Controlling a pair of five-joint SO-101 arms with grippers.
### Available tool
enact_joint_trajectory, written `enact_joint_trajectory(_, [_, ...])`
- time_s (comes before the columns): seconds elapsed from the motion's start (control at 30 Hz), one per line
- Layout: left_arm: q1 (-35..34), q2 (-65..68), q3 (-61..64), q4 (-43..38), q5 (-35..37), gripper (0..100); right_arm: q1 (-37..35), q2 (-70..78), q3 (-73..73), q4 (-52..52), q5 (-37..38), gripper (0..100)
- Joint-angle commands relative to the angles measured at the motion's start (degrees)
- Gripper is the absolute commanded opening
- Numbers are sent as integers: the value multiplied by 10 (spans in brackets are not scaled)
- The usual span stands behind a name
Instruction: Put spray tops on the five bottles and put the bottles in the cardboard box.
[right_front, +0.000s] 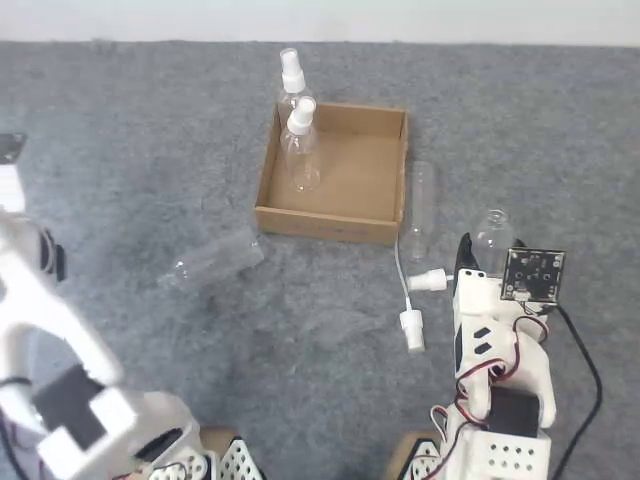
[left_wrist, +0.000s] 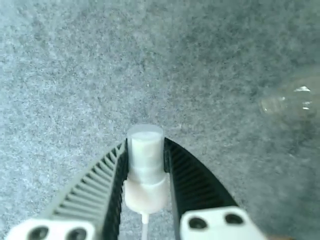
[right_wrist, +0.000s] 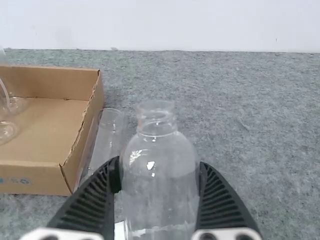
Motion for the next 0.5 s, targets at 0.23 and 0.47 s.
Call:
enact_joint_trajectory(0.23, [58,-283,198,-121,51,12,-10,-14,-3,-10,13,34])
enact_joint_trajectory(0.47, [118,-380,251,-135,123,12,-11,-14,-3,-10,13,33])
